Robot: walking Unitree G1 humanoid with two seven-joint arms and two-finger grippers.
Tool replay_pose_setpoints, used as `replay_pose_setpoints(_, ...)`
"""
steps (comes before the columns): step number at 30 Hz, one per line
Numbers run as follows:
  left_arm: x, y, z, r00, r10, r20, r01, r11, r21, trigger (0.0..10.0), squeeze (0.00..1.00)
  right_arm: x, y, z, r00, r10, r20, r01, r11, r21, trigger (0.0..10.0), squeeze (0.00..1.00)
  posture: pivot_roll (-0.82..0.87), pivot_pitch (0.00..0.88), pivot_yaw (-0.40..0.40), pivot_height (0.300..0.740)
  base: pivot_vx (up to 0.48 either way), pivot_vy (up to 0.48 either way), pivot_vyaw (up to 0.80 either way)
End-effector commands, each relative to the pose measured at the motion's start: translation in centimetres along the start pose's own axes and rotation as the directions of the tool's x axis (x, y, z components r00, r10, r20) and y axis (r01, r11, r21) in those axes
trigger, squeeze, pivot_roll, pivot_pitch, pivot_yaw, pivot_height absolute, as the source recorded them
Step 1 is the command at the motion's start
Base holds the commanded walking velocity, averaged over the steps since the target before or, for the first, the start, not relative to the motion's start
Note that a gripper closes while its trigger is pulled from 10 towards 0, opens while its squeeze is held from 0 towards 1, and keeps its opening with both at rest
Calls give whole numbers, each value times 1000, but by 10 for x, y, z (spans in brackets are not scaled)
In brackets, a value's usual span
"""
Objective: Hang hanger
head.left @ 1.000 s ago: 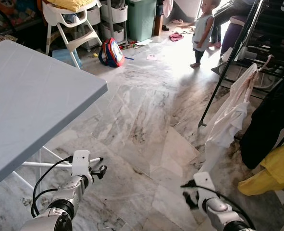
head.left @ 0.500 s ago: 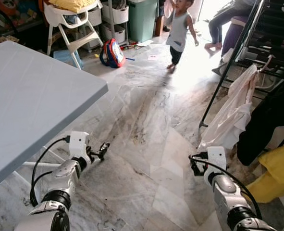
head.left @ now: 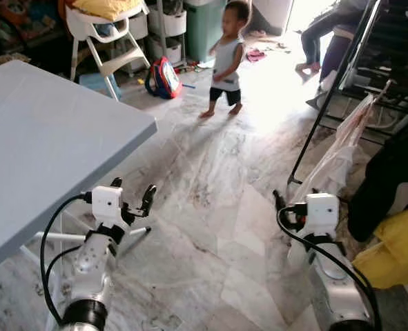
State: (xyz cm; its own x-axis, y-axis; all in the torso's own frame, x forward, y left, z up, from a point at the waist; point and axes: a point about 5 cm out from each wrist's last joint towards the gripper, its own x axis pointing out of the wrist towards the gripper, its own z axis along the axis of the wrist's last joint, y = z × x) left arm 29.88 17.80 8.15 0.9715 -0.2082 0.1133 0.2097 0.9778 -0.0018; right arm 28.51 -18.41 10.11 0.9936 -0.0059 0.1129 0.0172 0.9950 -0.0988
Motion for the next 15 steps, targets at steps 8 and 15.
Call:
replay_pose_setpoints(8, 5, 16, 36, 998, 26, 50, -30, 997, 67, 10000, 0, -11, 3, 28, 999, 35, 19, -35, 999, 18, 10000, 0, -51, 70, 7, 740, 0, 0, 0)
replay_pose_setpoints(15, 5, 22, 39, 998, -41, -39, 45, 993, 112, 10000, 0, -15, -2, 35, 997, 69, -15, -69, 997, 34, 10000, 0, -56, 90, 13, 740, 0, 0, 0)
